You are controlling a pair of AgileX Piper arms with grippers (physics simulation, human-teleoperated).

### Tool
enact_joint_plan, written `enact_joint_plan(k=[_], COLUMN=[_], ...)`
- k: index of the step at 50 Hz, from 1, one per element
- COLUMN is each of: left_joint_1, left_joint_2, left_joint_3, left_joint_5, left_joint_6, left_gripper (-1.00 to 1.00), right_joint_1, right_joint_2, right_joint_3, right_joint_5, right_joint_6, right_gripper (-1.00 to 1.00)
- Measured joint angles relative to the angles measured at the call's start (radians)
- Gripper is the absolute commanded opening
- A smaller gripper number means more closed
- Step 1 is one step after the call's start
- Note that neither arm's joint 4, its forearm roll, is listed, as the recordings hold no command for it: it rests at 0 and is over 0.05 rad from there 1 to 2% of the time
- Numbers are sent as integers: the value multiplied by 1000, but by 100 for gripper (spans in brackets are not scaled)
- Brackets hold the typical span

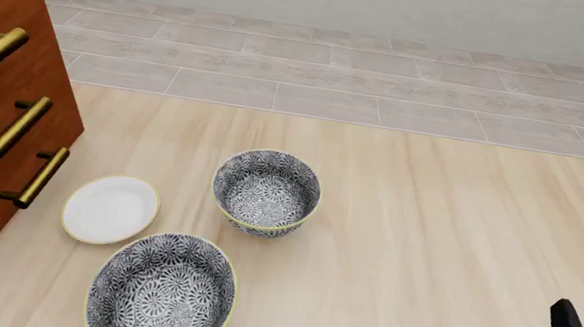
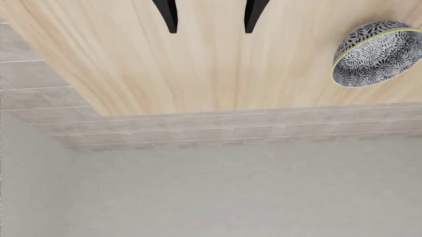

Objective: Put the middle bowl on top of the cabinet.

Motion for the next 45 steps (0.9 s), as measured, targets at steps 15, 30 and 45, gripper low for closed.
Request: enact_joint_plan(k=[15, 30, 45], left_joint_1=[80, 145, 221], left_joint_2=[16, 42, 88], left_joint_3=[5, 9, -4], left_joint_5=[-28, -46, -52], left_joint_6=[-68, -140, -220], left_gripper=[-100, -100, -100], right_joint_1=[-1, -3, -3], right_joint_2=[-15, -19, -18], right_joint_3=[0, 0, 0], right_joint_5=[16, 22, 21], right_joint_6=[0, 1, 0], right_gripper=[100, 100, 100])
